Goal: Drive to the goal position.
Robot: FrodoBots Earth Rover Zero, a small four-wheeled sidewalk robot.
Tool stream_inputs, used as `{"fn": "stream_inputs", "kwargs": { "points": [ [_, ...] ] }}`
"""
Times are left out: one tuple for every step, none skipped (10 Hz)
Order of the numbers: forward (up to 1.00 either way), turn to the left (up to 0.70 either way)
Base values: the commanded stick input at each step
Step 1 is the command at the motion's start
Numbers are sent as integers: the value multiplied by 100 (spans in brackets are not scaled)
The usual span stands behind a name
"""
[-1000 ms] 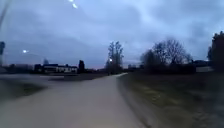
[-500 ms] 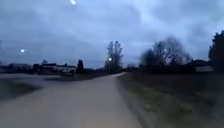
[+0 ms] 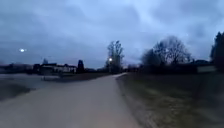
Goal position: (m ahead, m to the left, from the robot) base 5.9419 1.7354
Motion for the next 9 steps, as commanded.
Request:
{"fn": "stream_inputs", "kwargs": {
  "points": [
    [100,4],
    [100,4],
    [100,4],
    [100,4],
    [100,4],
    [100,4],
    [100,4],
    [100,4],
    [100,4]
  ]
}}
